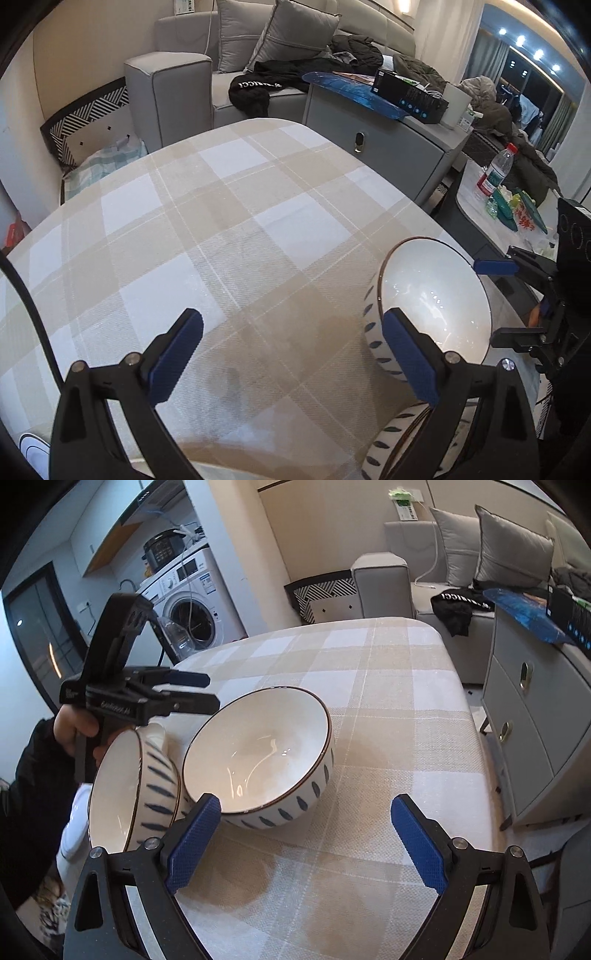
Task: Organize plates and bowls
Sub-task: 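Grasp the rim of the remaining blue-patterned bowl with the right gripper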
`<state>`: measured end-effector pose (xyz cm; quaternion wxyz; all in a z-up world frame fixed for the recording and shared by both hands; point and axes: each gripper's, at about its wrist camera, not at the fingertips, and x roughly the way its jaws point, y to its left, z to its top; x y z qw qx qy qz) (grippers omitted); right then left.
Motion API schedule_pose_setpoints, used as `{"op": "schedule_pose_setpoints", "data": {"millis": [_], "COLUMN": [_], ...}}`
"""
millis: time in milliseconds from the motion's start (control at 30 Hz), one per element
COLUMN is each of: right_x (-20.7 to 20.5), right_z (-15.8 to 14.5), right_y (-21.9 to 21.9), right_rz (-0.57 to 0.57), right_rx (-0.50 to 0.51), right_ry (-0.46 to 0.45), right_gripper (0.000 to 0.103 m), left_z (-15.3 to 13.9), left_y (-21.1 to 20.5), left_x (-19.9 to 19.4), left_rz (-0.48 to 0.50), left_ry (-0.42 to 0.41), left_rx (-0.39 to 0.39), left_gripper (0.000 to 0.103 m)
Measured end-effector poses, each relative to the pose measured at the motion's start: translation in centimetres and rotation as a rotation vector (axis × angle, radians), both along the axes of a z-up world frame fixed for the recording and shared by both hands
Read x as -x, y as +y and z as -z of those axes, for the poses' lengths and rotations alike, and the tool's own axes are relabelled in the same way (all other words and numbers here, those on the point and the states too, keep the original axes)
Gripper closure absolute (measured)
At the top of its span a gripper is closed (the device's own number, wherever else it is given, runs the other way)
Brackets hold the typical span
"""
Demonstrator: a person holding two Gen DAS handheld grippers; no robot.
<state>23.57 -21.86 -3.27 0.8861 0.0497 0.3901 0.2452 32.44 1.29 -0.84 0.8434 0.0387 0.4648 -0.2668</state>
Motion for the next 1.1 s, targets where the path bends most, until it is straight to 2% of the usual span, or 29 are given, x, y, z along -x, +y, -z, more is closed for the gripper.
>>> {"op": "schedule_pose_setpoints", "data": {"millis": [100,133,200,300,333,400,600,767,900,1000,1100], "right_x": [-0.8,-1.2,-1.8,-2.5,-2.7,-3.1,-3.6,-3.7,-3.9,-3.9,-3.8], "right_z": [0.2,0.4,0.7,1.0,1.1,1.3,1.5,1.5,1.7,1.7,1.7], "right_y": [0.3,0.4,0.6,1.0,1.1,1.2,1.9,2.3,2.3,2.4,2.3], "right_rz": [0.034,0.05,0.071,0.097,0.104,0.114,0.129,0.148,0.169,0.18,0.203], "right_rx": [-0.02,-0.025,-0.046,-0.061,-0.062,-0.075,-0.082,-0.064,-0.059,-0.05,-0.063], "right_ry": [0.047,0.067,0.106,0.144,0.153,0.169,0.201,0.208,0.214,0.207,0.212], "right_gripper": [0.009,0.012,0.022,0.032,0.034,0.041,0.054,0.062,0.065,0.068,0.07], "left_z": [0.5,0.8,1.2,1.5,1.5,1.5,1.4,1.2,1.3,1.4,1.4], "left_y": [-1.2,-1.6,-2.1,-2.7,-3.0,-3.6,-5.1,-5.9,-6.4,-7.0,-7.5], "left_x": [-0.2,-0.2,-0.5,-0.6,-0.6,-0.5,-0.4,-0.3,-0.3,-0.3,-0.3], "left_rz": [0.028,0.038,0.043,0.056,0.064,0.078,0.095,0.13,0.151,0.19,0.205], "left_ry": [0.036,0.048,0.079,0.102,0.108,0.107,0.102,0.108,0.118,0.132,0.126], "left_rx": [-0.014,-0.023,-0.03,-0.039,-0.043,-0.064,-0.135,-0.171,-0.198,-0.199,-0.231], "left_gripper": [0.008,0.013,0.019,0.027,0.032,0.039,0.058,0.072,0.077,0.09,0.093]}}
